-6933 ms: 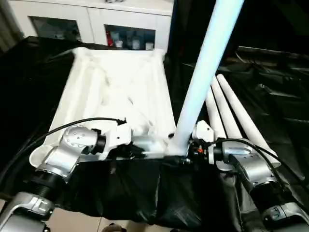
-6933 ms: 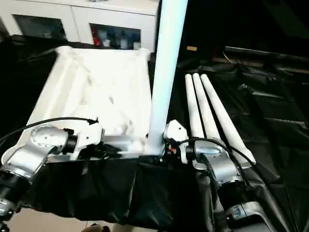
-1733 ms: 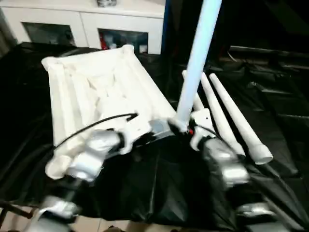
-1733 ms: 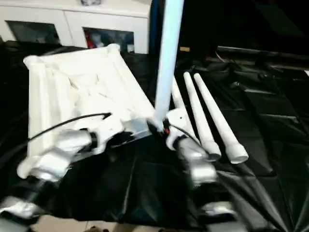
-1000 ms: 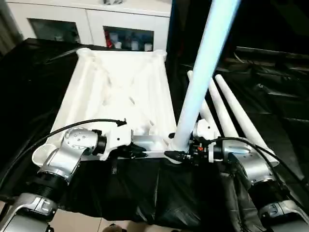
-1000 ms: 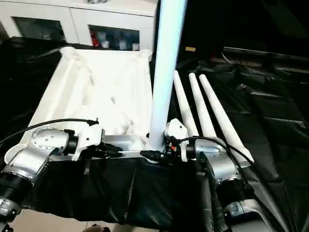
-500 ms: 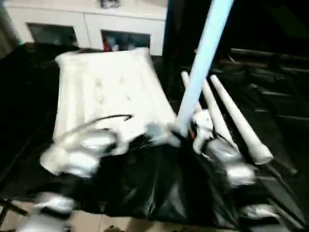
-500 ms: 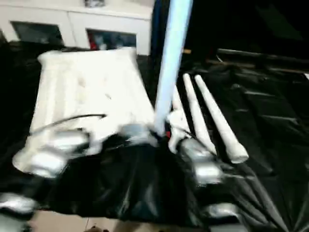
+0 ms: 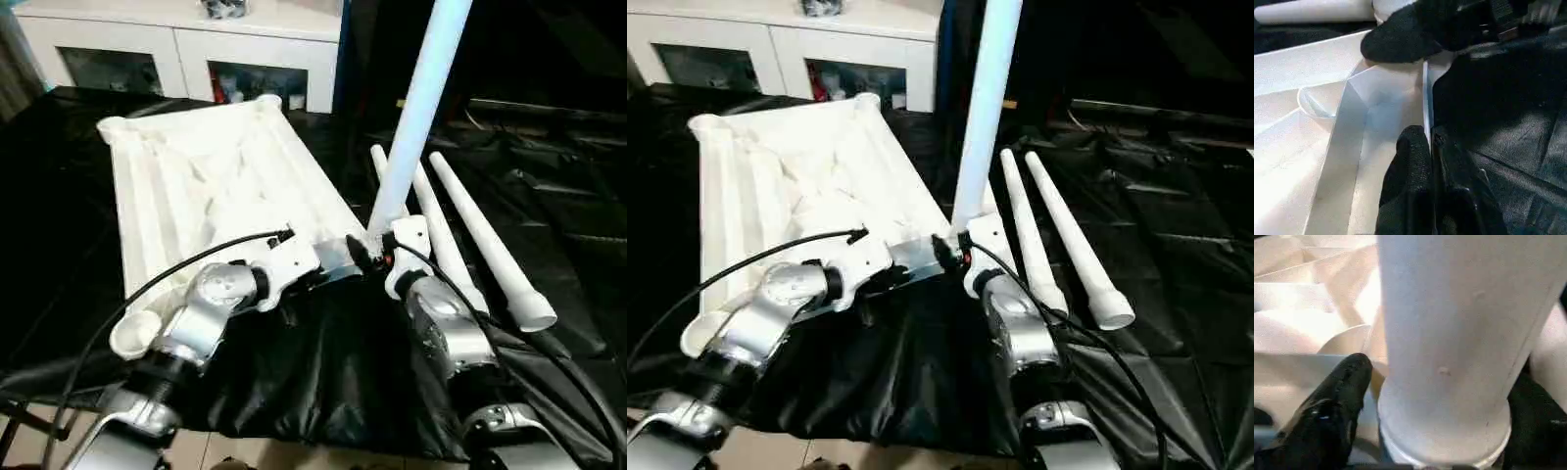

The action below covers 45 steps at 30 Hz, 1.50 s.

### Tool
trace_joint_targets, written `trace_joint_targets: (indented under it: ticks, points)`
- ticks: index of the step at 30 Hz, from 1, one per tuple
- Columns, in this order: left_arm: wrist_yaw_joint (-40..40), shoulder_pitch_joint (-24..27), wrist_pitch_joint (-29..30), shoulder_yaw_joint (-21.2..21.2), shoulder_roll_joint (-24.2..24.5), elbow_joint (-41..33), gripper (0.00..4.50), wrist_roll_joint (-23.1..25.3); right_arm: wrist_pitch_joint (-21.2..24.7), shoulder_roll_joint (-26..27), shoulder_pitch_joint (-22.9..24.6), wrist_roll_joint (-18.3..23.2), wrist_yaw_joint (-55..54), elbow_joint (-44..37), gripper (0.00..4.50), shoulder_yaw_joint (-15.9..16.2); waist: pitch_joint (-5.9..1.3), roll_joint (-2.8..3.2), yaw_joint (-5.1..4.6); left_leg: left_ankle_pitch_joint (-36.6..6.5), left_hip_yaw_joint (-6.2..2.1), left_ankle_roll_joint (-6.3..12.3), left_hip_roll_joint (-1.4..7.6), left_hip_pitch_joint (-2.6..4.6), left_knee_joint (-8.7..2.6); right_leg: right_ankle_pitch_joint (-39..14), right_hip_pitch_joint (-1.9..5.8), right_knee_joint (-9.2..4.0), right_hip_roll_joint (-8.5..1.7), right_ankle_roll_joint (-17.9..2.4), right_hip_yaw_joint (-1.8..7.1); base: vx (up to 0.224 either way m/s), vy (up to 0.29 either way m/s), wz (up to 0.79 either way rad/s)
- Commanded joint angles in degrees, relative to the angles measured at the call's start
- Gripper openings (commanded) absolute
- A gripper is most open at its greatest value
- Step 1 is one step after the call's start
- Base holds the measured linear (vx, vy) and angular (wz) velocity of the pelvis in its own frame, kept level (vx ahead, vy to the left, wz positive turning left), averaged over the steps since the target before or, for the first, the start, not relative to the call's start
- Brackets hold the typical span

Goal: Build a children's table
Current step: Rotate leg to tighten

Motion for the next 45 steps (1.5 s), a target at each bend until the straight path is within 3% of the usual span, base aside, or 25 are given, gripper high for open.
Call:
trace_joint_targets:
  ticks: [1,4,7,8,12,15,17,20,26,30,33,34,37,38,39,41,44,45]
  points:
    - [-5.1,1.7,-3.5,-2.7,1.0,1.4,0.00,-2.0,-1.7,-0.4,0.9,0.5,12.5,-3.2,3.89,7.7,-2.32,-0.47,0.04,-15.4,-1.64,2.92,3.11,0.04,-3.91,-18.8,1.57,-5.20,-4.90,-8.1,2.98,0.000,0.000,0.00]
    - [-6.5,1.9,-4.4,-2.4,1.8,1.5,0.00,-2.5,-2.1,-1.5,1.2,0.6,14.8,-3.7,3.89,8.2,-2.52,-0.38,0.03,-12.0,-1.40,3.72,3.12,-0.11,-3.65,-13.6,1.82,-4.59,-4.72,-9.8,2.94,0.000,0.000,0.00]
    - [-12.5,2.4,-5.9,-1.7,4.8,0.9,0.00,-5.1,-2.2,-5.9,2.6,1.9,25.2,-6.4,3.89,10.1,-2.67,-0.47,0.26,-9.4,-1.22,4.46,3.07,-0.14,-3.29,-9.2,2.26,-4.01,-4.53,-11.2,2.77,0.000,0.000,0.00]
    - [-14.6,2.4,-6.7,-1.5,6.1,0.9,0.00,-5.8,-1.6,-7.8,3.2,3.0,30.0,-8.1,3.89,10.9,-2.73,-0.29,0.27,-7.8,-1.06,5.68,3.16,-0.05,-3.13,-4.3,2.20,-3.46,-4.37,-12.4,2.76,0.000,0.000,0.00]
    - [-18.3,2.1,-8.1,-1.6,8.5,1.1,0.00,-7.2,-0.2,-11.9,3.7,4.4,38.3,-10.7,3.89,12.7,-2.91,-0.37,0.54,-4.8,-0.78,7.70,3.40,-0.02,-2.74,2.5,2.40,-2.55,-4.04,-14.6,2.46,0.000,0.000,0.00]
    - [-20.7,2.0,-8.5,-1.4,9.8,1.5,0.00,-7.9,0.5,-13.5,3.1,4.2,41.8,-10.7,3.65,13.2,-2.65,-0.30,0.80,-7.0,-0.78,7.03,3.58,0.02,-2.84,-1.1,2.31,-2.86,-4.32,-15.1,2.34,0.000,0.000,0.00]
    - [-21.3,2.0,-8.6,-1.3,10.2,1.6,0.00,-8.0,0.7,-13.9,2.8,4.1,42.5,-10.6,3.55,13.4,-2.44,-0.33,0.75,-9.6,-0.82,5.31,3.61,0.19,-3.05,-6.3,2.15,-3.38,-4.47,-14.3,2.47,0.000,0.000,0.00]
    - [-22.4,1.9,-9.0,-1.2,10.8,2.1,0.00,-8.3,1.0,-14.5,2.5,4.0,44.0,-10.7,3.26,14.2,-2.37,-0.46,0.63,-11.0,-0.93,3.86,3.54,0.22,-3.17,-9.8,2.11,-3.63,-4.53,-13.3,2.59,0.000,0.000,0.00]
    - [-23.1,1.6,-9.3,-1.3,11.0,2.8,0.00,-8.8,3.4,-13.5,2.7,5.7,43.8,-11.1,2.87,13.5,-2.53,-0.57,0.72,-8.8,-0.92,4.22,3.50,0.11,-3.03,-7.3,2.22,-3.27,-4.48,-13.5,2.59,0.000,0.000,0.00]
    - [-19.7,1.8,-6.7,-0.6,8.8,2.3,0.00,-9.1,6.6,-9.5,4.5,6.0,36.6,-12.0,2.78,11.8,-2.25,-0.56,0.65,-11.0,-1.02,3.16,3.51,0.22,-3.31,-11.9,2.00,-3.80,-4.64,-12.6,2.65,0.000,0.000,0.00]
    - [-14.5,1.3,-5.1,-0.7,6.7,2.6,0.00,-6.9,6.4,-5.6,4.4,3.8,25.3,-9.5,2.75,9.6,-1.71,-0.71,-0.12,-15.4,-1.41,1.11,3.43,0.39,-3.81,-21.3,1.48,-4.77,-4.94,-10.3,2.90,0.000,0.000,0.00]
    - [-9.9,0.7,-3.5,-1.1,4.6,2.9,0.00,-4.9,6.9,-1.9,3.7,2.7,15.1,-6.5,2.75,7.0,-1.74,-0.65,-0.33,-16.7,-1.73,-0.02,3.37,0.53,-4.06,-25.0,1.48,-5.14,-5.05,-9.3,2.79,0.000,0.000,0.00]
    - [-4.2,0.3,-1.5,-1.4,1.3,2.7,0.00,-3.0,7.0,1.8,2.9,1.2,4.7,-3.4,2.74,5.2,-1.60,-0.66,-1.07,-19.5,-2.19,-1.74,3.36,0.82,-4.24,-30.8,0.99,-5.76,-5.15,-7.1,2.75,-0.052,0.007,-0.08]
    - [-1.7,0.4,-0.4,-1.6,-0.8,2.6,0.00,-2.6,6.3,3.5,2.7,-0.6,0.2,-2.3,2.74,5.4,-1.52,-0.35,-1.03,-20.2,-2.22,-1.72,3.29,0.98,-4.19,-31.4,0.82,-5.94,-5.13,-6.7,2.76,0.000,0.000,0.00]
    - [0.1,0.5,0.2,-1.9,-2.1,2.5,0.00,-2.0,6.2,4.9,2.4,-1.0,-0.9,-1.8,2.74,5.5,-1.38,-0.50,-1.20,-21.2,-2.08,-1.53,3.24,1.19,-4.15,-32.2,0.40,-6.28,-5.06,-6.3,2.87,0.000,0.000,0.00]
    - [1.9,0.6,0.8,-2.2,-3.3,2.4,0.00,-1.3,6.3,6.2,2.1,-1.2,-2.1,-1.4,2.74,5.6,-1.50,-0.62,-1.21,-21.5,-2.30,-0.95,3.13,0.97,-4.23,-32.9,0.69,-6.38,-5.10,-5.6,2.80,0.000,0.000,0.00]
    - [4.7,0.7,1.5,-2.8,-6.1,2.6,0.00,-0.5,5.0,8.1,1.0,-1.9,-3.4,-0.9,2.74,6.2,-1.80,-0.40,-1.25,-20.7,-2.12,-0.27,3.25,0.90,-4.36,-28.4,0.72,-6.18,-4.83,-6.3,2.77,0.000,0.000,0.00]
    - [4.9,0.8,1.7,-2.8,-6.4,2.5,0.00,-0.3,4.4,8.4,0.9,-2.2,-3.8,-0.8,3.09,6.1,-1.84,-0.37,-1.12,-20.7,-2.08,-0.07,3.21,0.88,-4.34,-27.7,0.73,-6.19,-4.90,-6.4,2.88,0.000,0.000,0.00]
